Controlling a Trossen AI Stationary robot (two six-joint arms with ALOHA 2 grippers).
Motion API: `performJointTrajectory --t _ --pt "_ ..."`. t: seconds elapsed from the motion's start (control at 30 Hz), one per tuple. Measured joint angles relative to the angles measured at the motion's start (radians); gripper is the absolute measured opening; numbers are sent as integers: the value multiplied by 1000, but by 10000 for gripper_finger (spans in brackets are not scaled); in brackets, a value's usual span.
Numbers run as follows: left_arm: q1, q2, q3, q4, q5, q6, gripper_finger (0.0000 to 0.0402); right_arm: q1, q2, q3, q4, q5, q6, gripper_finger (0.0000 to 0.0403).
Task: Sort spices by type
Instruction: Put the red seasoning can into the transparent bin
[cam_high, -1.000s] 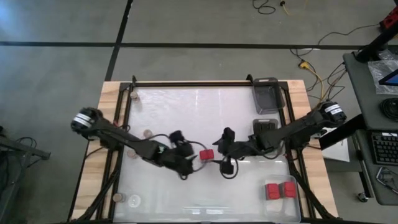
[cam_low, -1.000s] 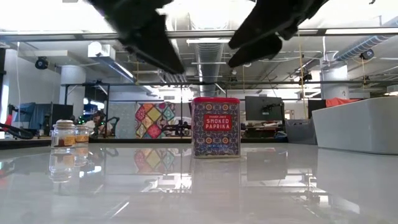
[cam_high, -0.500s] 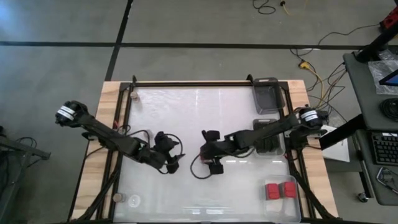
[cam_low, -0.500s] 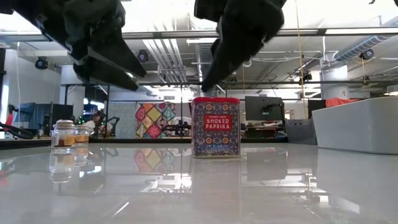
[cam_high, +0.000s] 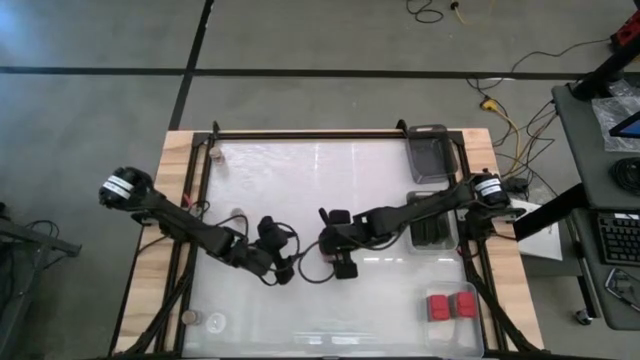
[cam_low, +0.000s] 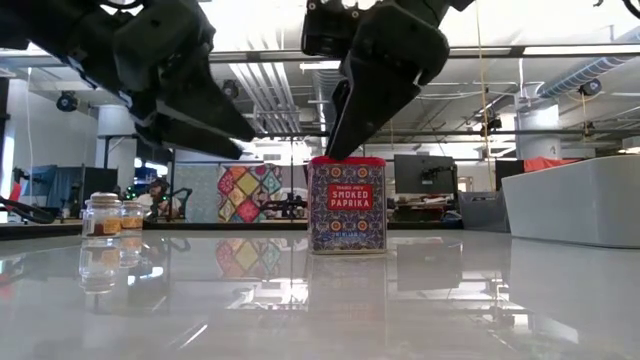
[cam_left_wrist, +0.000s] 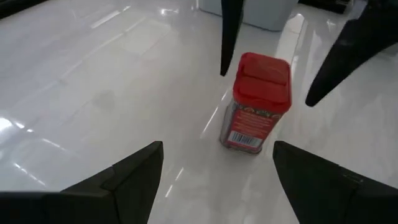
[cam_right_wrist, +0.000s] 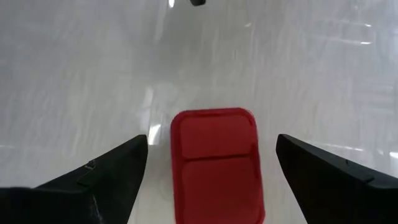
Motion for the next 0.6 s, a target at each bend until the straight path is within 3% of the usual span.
performJointTrajectory --t 0.6 --pt "24 73 134 -26 5 161 288 -12 0 -29 5 0 8 242"
